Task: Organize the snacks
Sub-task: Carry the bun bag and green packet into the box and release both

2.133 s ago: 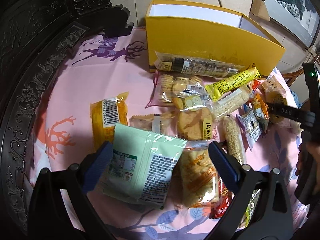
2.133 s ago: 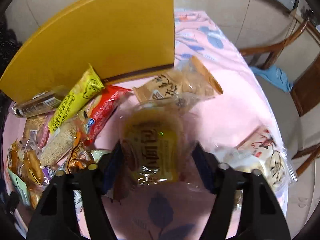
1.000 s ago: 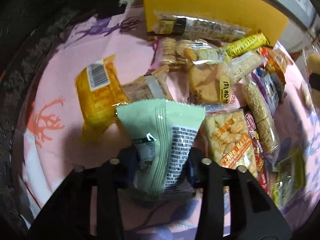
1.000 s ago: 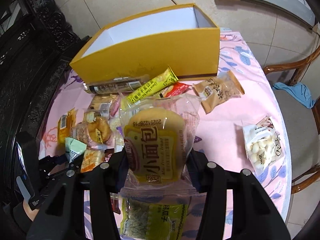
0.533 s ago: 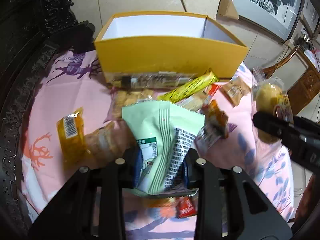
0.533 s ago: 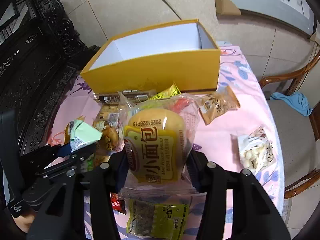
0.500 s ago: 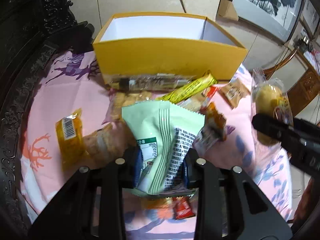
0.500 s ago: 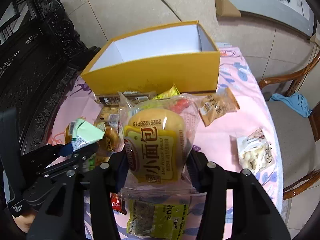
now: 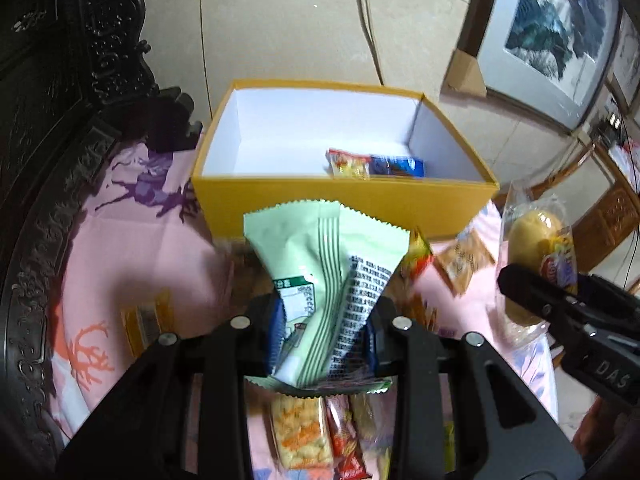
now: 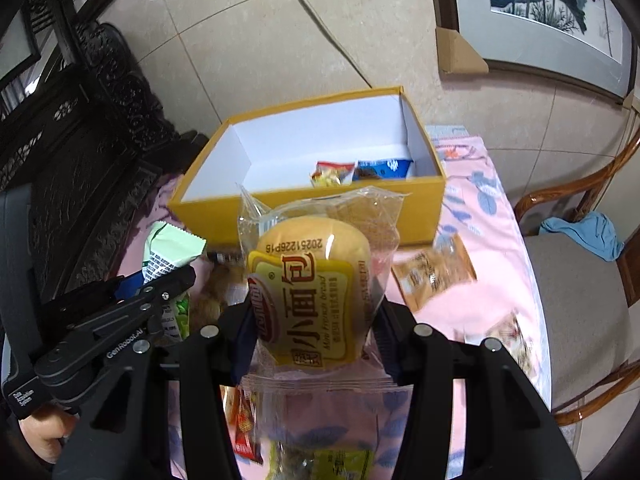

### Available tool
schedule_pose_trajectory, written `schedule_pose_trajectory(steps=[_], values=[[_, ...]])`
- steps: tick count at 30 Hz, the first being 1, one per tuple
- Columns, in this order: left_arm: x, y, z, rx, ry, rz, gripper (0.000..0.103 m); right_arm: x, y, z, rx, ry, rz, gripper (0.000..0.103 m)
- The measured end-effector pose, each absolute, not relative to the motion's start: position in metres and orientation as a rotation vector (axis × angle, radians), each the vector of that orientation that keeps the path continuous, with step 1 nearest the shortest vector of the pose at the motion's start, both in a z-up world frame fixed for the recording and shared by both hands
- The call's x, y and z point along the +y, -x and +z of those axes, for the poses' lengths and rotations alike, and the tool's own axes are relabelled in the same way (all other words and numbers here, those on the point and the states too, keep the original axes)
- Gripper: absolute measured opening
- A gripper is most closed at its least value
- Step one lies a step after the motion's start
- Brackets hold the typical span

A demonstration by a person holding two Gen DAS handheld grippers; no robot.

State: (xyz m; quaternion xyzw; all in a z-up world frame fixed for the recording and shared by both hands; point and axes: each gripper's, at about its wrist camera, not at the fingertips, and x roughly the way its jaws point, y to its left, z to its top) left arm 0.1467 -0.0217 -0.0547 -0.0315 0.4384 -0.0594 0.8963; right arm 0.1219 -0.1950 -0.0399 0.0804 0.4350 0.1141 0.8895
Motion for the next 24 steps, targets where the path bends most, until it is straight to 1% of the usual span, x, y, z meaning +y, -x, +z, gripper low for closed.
schedule_pose_trajectory(steps=[6,9,10,11,12,13,15,16,20,24], values=[[-0.026,-0.228,-0.008,0.856,0.066,-0.110,0.033,-0.190,-0.199,-0.017,0.865,-0.166,0.237,0.051],[-0.027,-0.274,0.013,0.835,0.040,-0.088,0.040,-0.188,-0.242,-0.001,0.837,-0.147,0.224,0.052],[-0.027,-0.291,0.017,0.837,0.034,-0.087,0.047,-0.189,-0.258,0.003,0.827,-0.146,0.223,0.052],[-0.026,-0.302,0.019,0.839,0.034,-0.084,0.064,-0.189,-0.272,0.006,0.825,-0.136,0.215,0.056],[-0.024,-0.315,0.020,0.843,0.032,-0.073,0.075,-0.189,-0.283,0.006,0.836,-0.124,0.205,0.062],[-0.021,-0.323,0.021,0.838,0.029,-0.053,0.082,-0.188,-0.295,0.005,0.852,-0.106,0.183,0.075],[-0.017,-0.330,0.021,0.832,0.032,-0.037,0.089,-0.190,-0.312,0.003,0.873,-0.066,0.128,0.077],[-0.015,-0.333,0.019,0.836,0.037,-0.040,0.091,-0.191,-0.315,0.000,0.879,-0.058,0.127,0.077],[-0.007,-0.325,0.014,0.830,0.034,-0.033,0.091,-0.196,-0.313,-0.006,0.884,-0.032,0.134,0.077],[0.003,-0.302,0.009,0.833,0.036,-0.027,0.091,-0.197,-0.293,-0.012,0.909,-0.008,0.171,0.077]])
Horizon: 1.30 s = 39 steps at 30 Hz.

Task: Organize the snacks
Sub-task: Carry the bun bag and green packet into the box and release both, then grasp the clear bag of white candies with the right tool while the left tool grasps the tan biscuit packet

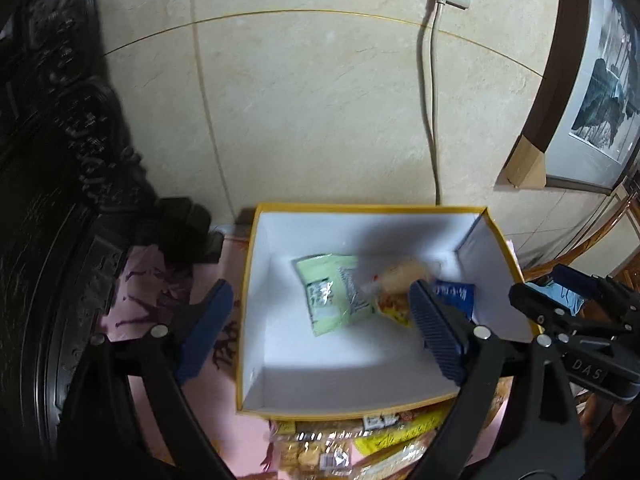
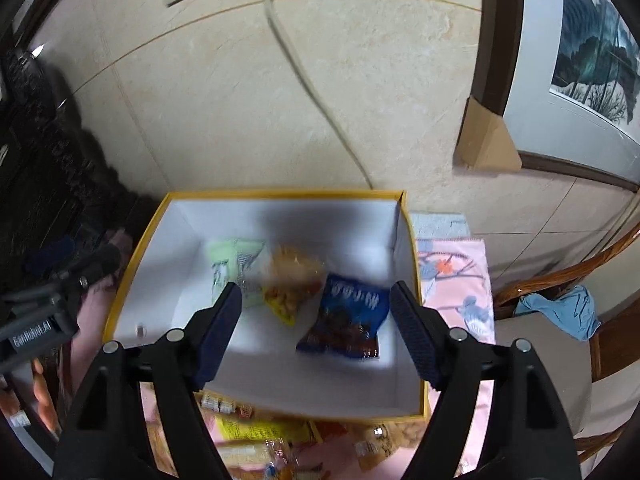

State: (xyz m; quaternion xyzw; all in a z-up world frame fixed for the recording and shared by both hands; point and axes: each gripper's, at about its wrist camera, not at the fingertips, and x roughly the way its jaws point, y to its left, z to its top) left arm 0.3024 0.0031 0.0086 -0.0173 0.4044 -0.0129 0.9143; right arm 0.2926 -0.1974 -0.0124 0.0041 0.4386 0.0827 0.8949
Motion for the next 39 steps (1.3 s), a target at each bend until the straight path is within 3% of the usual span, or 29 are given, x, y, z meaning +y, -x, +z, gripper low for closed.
schedule_pose_trajectory(steps=[7,15,24,29,31,35,39], values=[[0.015,-0.212,-0.019,0.830,0.038,0.015,0.097,-0.244,-0.226,-0.031,1.013,0.100,0.216,0.077],[0.002,-0.108,-0.085,0.957,0.147,-0.034,0.097,-0.321,-0.122,-0.116,1.156,0.099,0.073,0.077],[-0.026,-0.061,-0.094,0.980,0.036,-0.153,0.097,-0.351,-0.129,-0.163,1.215,-0.044,0.065,0.078],[-0.017,-0.064,-0.097,0.989,0.059,-0.108,0.097,-0.330,-0.127,-0.172,1.207,-0.052,0.094,0.084],[-0.011,-0.066,-0.102,1.003,0.075,-0.089,0.097,-0.312,-0.118,-0.173,1.198,-0.058,0.150,0.081],[0.001,-0.068,-0.106,1.008,0.085,-0.057,0.097,-0.282,-0.102,-0.167,1.137,-0.022,0.186,0.059],[0.018,-0.073,-0.108,1.007,0.103,-0.014,0.097,-0.257,-0.097,-0.165,1.151,0.014,0.216,0.058]])
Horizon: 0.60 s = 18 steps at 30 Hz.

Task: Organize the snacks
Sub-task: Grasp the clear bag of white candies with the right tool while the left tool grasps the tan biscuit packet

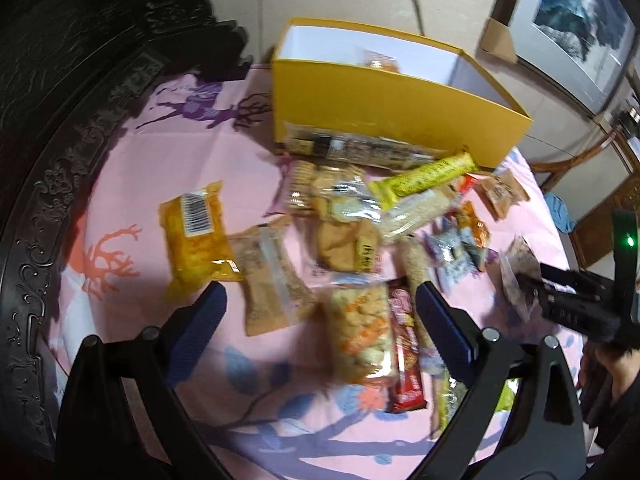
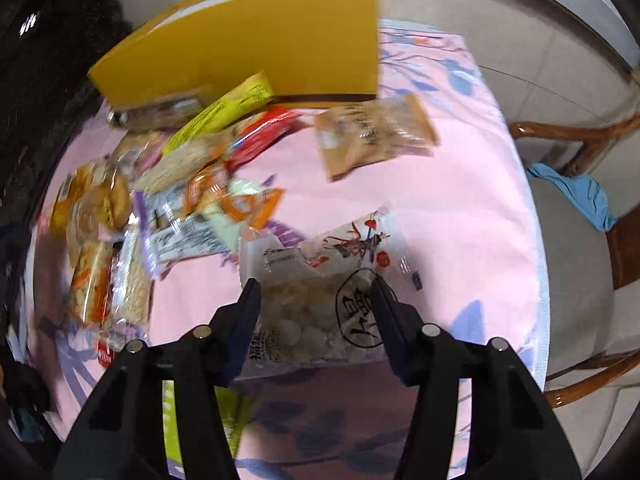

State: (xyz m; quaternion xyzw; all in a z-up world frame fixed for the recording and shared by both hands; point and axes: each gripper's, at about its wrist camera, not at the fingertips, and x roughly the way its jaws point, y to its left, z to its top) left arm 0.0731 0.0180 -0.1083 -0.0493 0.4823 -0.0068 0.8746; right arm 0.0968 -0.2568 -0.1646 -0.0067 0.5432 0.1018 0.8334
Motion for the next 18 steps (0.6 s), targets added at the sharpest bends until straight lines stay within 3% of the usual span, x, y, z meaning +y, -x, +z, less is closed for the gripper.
schedule_pose_trajectory(steps=[12,18], values=[[0.041,-0.078,-0.102,0.993,0.158,0.014,0.097,-0.279,-0.070,-0.137,1.257,0.086,0.237,0.060],[0.038,-0.079,-0.105,1.002,0.158,0.000,0.097,-0.271,-0.058,-0.160,1.303,0.131,0.206,0.060]])
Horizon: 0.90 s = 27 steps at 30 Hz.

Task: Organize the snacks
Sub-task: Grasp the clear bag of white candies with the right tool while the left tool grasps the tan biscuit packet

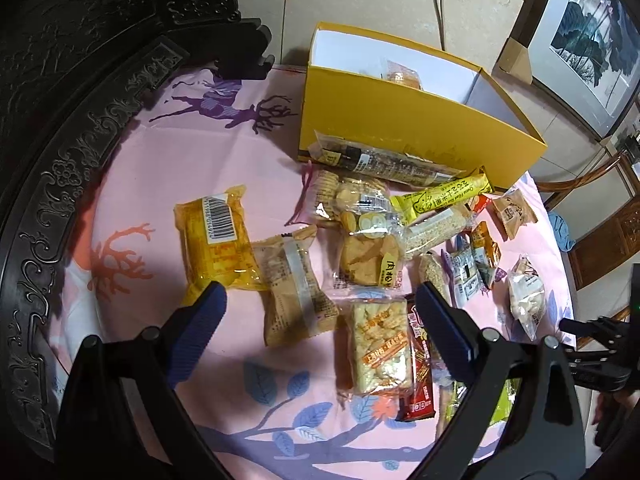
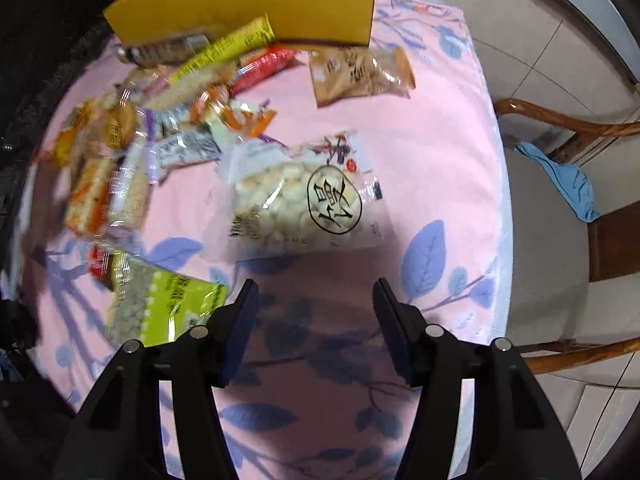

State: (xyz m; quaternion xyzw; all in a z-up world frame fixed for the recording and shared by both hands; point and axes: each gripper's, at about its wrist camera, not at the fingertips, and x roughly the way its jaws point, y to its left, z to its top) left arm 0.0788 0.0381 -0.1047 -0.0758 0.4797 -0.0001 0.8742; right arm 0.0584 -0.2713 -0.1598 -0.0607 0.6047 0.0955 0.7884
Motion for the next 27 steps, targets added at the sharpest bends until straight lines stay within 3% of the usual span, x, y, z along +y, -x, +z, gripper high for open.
schedule_pose_trajectory(steps=[9,16,18,20,22,27], values=[[0.041,-0.078,-0.099,0.997,0.151,0.001,0.097,-0.206,-0.098,-0.164,1.068,0.616,0.390,0.060],[0.054,-0.082,-0.102,1.009,0.159,0.032,0.097,-0.218,-0.144,-0.175,1.231,0.512,0.449,0.069],[0.061,-0.086,-0.109,1.031,0.165,0.049,0.097,-0.222,-0.143,-0.177,1.213,0.469,0.456,0.064],[0.067,-0.092,-0.119,1.061,0.173,0.071,0.097,-0.226,-0.142,-0.176,1.189,0.420,0.442,0.044],[0.070,-0.098,-0.131,1.098,0.177,0.086,0.097,-0.232,-0.141,-0.171,1.169,0.337,0.414,0.035],[0.062,-0.110,-0.158,1.138,0.162,0.123,0.097,-0.237,-0.130,-0.159,1.169,0.225,0.380,0.034]])
